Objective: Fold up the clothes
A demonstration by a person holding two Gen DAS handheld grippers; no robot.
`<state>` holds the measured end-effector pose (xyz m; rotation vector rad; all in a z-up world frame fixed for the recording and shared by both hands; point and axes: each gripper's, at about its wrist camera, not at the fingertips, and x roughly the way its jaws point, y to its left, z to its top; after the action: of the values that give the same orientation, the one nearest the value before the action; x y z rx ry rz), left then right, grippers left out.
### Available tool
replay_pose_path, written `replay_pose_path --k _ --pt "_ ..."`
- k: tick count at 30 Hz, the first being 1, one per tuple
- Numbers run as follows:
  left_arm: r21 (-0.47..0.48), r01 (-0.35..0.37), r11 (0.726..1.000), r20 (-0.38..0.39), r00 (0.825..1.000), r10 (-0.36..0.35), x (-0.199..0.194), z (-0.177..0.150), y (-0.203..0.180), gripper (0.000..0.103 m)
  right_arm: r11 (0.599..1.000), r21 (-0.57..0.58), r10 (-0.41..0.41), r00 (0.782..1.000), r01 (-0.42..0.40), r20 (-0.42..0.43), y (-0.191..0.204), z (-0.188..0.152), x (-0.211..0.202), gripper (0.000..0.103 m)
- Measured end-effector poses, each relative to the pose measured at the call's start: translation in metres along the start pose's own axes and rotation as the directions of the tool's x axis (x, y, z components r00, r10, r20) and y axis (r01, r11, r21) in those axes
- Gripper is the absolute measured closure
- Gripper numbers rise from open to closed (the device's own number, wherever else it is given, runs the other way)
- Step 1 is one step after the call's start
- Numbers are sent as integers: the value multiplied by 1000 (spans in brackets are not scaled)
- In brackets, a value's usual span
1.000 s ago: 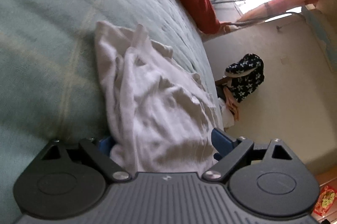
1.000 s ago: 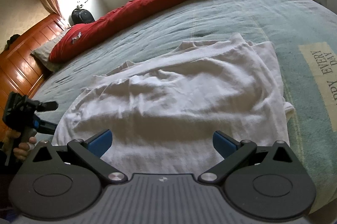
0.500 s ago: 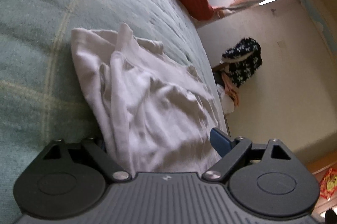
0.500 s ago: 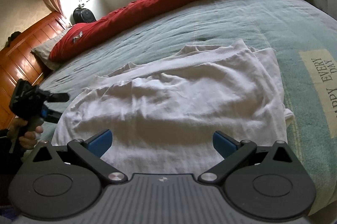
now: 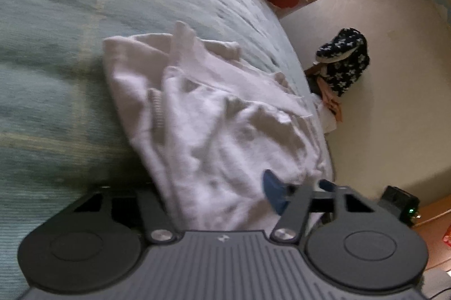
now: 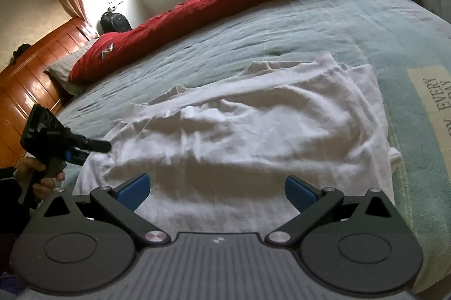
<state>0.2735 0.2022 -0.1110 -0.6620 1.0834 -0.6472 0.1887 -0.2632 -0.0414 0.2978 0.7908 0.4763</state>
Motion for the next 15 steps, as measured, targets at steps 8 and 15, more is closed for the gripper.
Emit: replay_pose_path --k 8,15 --pt "-28 -2 1000 38 999 3 -2 -6 17 83 1000 11 -16 1000 16 -15 -3 -3 4 0" --pt "-18 -5 1000 47 999 6 1 -8 16 83 1000 -13 14 1000 -14 19 7 7 4 0"
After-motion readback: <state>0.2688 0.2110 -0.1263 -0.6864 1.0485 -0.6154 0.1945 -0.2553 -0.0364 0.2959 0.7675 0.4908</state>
